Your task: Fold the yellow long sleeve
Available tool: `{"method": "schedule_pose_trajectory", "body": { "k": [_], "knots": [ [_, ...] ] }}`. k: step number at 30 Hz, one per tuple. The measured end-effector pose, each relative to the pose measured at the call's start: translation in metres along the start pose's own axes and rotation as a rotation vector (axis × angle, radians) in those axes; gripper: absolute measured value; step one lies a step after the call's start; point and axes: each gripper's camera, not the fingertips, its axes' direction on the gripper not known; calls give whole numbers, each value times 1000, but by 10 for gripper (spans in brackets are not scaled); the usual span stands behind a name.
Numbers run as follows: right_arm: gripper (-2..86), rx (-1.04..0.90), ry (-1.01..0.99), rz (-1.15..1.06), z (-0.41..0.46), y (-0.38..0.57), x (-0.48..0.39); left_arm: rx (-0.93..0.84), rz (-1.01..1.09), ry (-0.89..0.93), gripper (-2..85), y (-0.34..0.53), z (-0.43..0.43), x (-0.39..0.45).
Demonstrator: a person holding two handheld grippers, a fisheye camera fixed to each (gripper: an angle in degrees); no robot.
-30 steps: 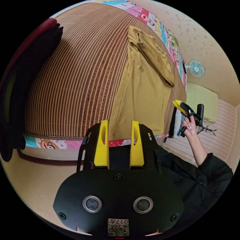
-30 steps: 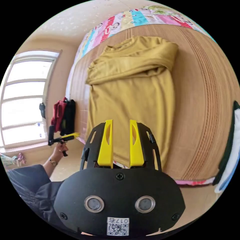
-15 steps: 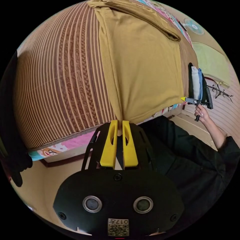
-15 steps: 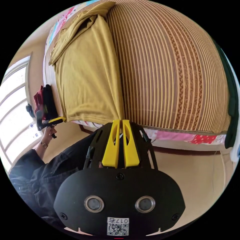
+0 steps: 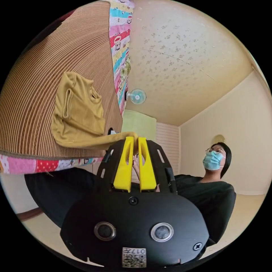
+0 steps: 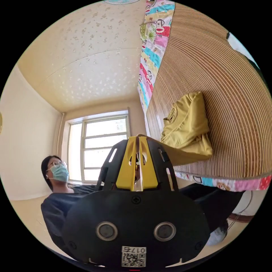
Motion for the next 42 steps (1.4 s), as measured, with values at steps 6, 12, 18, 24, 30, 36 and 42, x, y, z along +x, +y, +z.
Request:
{"method": "schedule_pose_trajectory", "body": {
  "k": [6,12,18,24,30,36,42],
  "knots": [
    [71,198,218,231,60,-101,23,261,-28,-127,124,-116,0,-28],
    [72,67,465,20,111,-75,-5,65,-31,-695,171,-90,46,-55],
    [68,-82,655,39,128,-42,34,-21,-215,-720,183,-43,85,-164],
    [44,-201,815,-35,134,-55,49,53,-297,-712,117,-42,94,-209],
    [12,-340,908,-33,145,-75,69,116,-68,-645,48,-56,124,-157],
    [11,-325,857,-18,127,-89,64,-133,440,-620,30,-49,263,-52],
    [39,-217,818,41,61,-99,60,-686,784,-659,40,26,462,-70]
  ]
}}
